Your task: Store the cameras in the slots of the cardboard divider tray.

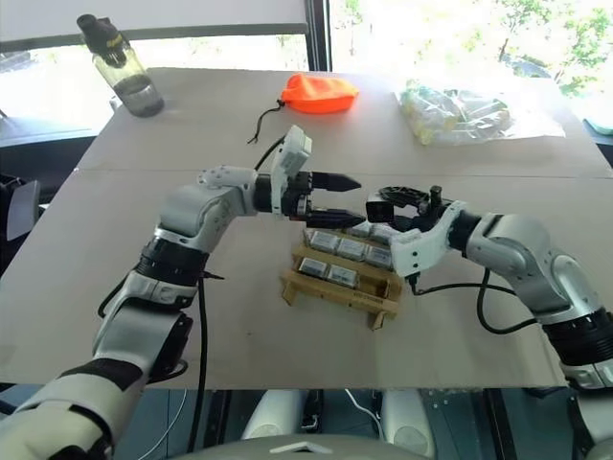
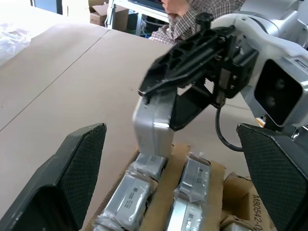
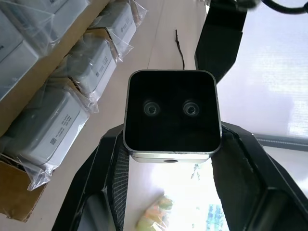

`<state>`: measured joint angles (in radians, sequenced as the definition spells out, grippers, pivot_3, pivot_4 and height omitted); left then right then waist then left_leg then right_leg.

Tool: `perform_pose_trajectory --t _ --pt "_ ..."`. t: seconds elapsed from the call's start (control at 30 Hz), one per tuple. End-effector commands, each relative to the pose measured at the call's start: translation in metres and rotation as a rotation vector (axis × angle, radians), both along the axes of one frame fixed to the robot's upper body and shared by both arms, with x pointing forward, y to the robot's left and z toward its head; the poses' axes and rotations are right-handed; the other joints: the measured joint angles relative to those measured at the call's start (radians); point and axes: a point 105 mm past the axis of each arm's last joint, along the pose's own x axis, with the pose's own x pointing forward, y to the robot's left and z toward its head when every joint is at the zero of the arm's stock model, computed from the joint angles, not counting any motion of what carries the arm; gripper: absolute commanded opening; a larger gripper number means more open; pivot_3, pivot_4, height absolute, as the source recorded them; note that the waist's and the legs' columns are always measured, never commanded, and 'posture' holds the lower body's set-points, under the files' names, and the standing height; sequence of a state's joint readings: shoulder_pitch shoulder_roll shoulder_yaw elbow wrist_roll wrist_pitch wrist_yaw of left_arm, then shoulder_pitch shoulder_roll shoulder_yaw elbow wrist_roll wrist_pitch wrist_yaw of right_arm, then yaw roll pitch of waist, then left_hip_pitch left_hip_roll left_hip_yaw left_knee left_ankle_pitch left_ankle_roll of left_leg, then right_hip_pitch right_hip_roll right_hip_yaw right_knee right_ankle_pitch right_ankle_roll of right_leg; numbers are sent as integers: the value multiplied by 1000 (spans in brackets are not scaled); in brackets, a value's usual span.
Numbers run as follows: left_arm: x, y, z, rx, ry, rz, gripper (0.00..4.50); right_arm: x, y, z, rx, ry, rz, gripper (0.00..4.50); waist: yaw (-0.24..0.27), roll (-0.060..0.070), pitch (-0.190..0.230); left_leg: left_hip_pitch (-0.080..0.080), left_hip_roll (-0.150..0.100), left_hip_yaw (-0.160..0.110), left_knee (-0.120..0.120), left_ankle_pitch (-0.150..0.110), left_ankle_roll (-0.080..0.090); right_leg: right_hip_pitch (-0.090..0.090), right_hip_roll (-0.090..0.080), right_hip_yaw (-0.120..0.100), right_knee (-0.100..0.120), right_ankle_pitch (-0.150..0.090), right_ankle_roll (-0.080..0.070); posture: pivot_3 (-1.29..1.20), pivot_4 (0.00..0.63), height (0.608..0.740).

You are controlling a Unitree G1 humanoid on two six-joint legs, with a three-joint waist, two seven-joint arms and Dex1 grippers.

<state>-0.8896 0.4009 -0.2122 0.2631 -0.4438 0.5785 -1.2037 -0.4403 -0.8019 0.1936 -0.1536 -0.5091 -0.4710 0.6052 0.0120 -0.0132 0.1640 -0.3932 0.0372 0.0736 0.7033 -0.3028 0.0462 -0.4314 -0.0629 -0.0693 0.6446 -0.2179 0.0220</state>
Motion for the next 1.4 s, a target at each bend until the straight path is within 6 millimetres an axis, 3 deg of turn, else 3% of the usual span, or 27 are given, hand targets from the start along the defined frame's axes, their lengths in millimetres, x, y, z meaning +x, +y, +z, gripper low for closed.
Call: perform_pose_trajectory --t 0.03,0.17,0.2,0.27,0.47,0.5,0.63,0.67,0.77,0.83,0.97,1.03,1.1,1.17,1.27,1.4 --pt "0 -2 12 -26 -46 -9 4500 -4 11 16 19 -68 51 1893 -2 0 0 0 0 0 0 0 0 0 0 0 0 0 0 0 150 726" --pt "-3 -2 12 -35 -43 -15 4500 -6 17 18 25 -72 72 1893 1 0 0 0 0 0 0 0 0 0 0 0 0 0 0 0 150 726" --pt "-3 -2 12 -35 -42 -16 4255 -6 19 20 26 -76 77 1893 1 0 0 0 0 0 0 0 0 0 0 0 0 0 0 0 150 726" --pt "-3 -2 12 -39 -43 -13 3674 -7 21 21 27 -79 85 1893 1 0 0 0 0 0 0 0 0 0 0 0 0 0 0 0 150 726" --pt "-11 -2 14 -60 -52 -53 862 -8 23 21 31 -75 90 1893 0 0 0 0 0 0 0 0 0 0 0 0 0 0 0 0 150 726" --pt "-11 -2 14 -62 -50 -54 675 -8 22 22 39 -77 84 1893 0 0 0 0 0 0 0 0 0 0 0 0 0 0 0 0 150 726" --pt "-10 -2 12 -51 -57 -43 682 -8 22 25 58 -79 77 1893 1 0 0 0 0 0 0 0 0 0 0 0 0 0 0 0 150 726" --pt "-10 -2 12 -51 -59 -43 682 -7 20 25 95 -40 62 2974 2 0 0 0 0 0 0 0 0 0 0 0 1 0 0 0 150 726" --pt "-8 -3 18 -70 -95 -40 682 -5 1 20 198 160 -31 4269 4 0 0 0 0 0 0 0 0 0 0 -1 1 0 0 0 150 726" --pt "-7 -4 23 -89 -144 -25 682 -5 -17 21 270 284 -99 4313 4 0 0 -1 0 0 0 0 0 1 0 -2 0 0 0 0 150 726" --pt "-38 -7 34 -178 -219 -165 682 -19 -53 18 530 656 -213 4313 4 0 0 -2 0 -2 0 0 0 1 -2 -3 -1 0 0 0 150 726" --pt "-44 -8 30 -165 -230 -180 682 -26 -70 14 667 805 -258 4313 4 0 0 -1 0 -3 0 0 0 1 -1 -3 0 0 0 0 150 726" --pt "-49 -7 26 -164 -260 -195 682 -36 -92 2 784 960 -326 4313 5 0 0 -1 0 -2 0 0 0 2 -1 -5 0 0 0 0 150 726" --pt "-54 -7 20 -146 -259 -218 682 -58 -102 -15 836 1119 -334 4313 7 0 0 1 0 -3 0 0 0 4 -1 -5 1 0 -1 0 150 726" --pt "-60 -6 10 -110 -258 -254 682 -74 -108 -25 931 1172 -285 4313 5 0 0 7 0 -3 0 0 0 8 -1 -2 0 0 -1 0 150 726" --pt "-61 -10 1 -84 -267 -254 682 -101 -109 -54 861 1192 -220 4313 3 0 0 14 0 -2 -1 -3 6 15 0 1 -1 0 0 0 150 726"
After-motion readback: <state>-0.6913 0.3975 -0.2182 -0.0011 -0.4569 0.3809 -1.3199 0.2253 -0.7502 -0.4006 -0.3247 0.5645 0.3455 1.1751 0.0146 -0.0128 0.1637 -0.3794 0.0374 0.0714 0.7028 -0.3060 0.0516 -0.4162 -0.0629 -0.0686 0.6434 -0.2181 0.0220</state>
